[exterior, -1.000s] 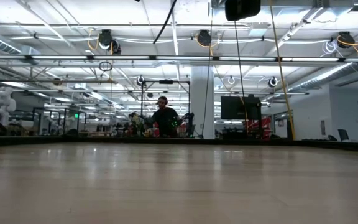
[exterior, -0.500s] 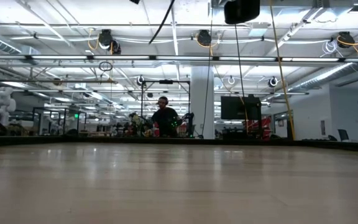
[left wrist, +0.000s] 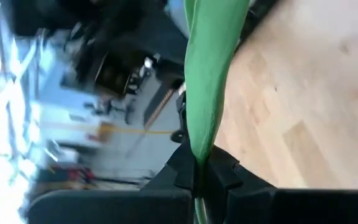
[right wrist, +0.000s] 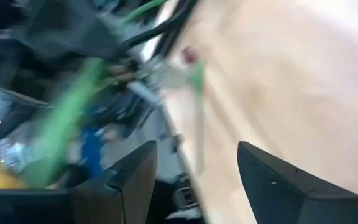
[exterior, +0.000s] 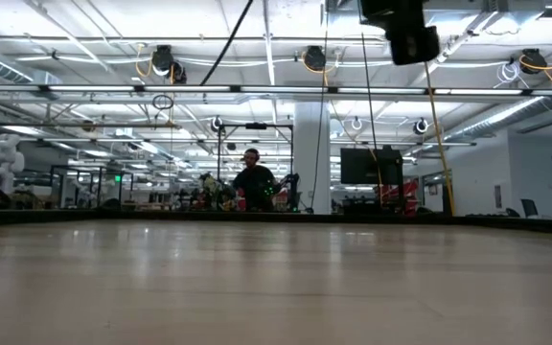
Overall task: Sort flowers into vase by color
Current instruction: Put the yellow tulip into the green vase
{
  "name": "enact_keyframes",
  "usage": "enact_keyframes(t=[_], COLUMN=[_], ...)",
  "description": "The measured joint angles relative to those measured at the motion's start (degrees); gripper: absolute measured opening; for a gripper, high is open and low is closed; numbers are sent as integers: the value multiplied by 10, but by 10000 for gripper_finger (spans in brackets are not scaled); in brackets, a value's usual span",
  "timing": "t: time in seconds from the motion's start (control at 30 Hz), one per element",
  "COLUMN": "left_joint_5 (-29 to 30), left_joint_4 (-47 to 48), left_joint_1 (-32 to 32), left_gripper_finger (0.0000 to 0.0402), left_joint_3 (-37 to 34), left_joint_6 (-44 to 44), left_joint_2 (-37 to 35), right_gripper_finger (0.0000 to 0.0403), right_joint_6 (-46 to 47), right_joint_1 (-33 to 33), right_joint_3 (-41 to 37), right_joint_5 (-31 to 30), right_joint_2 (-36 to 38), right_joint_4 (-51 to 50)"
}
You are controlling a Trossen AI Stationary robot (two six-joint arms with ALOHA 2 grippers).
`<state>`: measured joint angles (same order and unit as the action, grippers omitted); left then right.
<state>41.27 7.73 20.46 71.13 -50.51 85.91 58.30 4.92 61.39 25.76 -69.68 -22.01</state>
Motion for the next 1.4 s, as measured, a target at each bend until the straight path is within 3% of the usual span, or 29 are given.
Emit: enact_keyframes(t=[0.1,0.27,0.4,0.53,0.7,0.83,1.4], left_joint_5=[-13,-94,-156,-224,-241,-242,-243], left_joint_4=[12,1,-12,-90,-153,-166,-163], left_joint_1=[-15,-45,-69,-80,-82,-86,-88], left_gripper_finger=[10,10,10,10,11,11,11], left_joint_3=[0,0,0,0,0,0,0], left_joint_6=[101,272,353,382,388,435,441], left_joint_2=[-27,-74,-100,-109,-109,-109,-108], right_gripper_finger=[215,215,215,215,215,215,215], right_joint_6=[-15,-8,-39,-134,-282,-367,-389], right_joint_1=[1,-35,-75,-112,-144,-152,-150], right_joint_3=[0,0,0,0,0,0,9], right_joint_5=[-81,-222,-328,-425,-433,-435,-419], right_joint_2=[48,99,110,93,41,0,-102], right_joint_4=[-87,-153,-121,2,195,265,426])
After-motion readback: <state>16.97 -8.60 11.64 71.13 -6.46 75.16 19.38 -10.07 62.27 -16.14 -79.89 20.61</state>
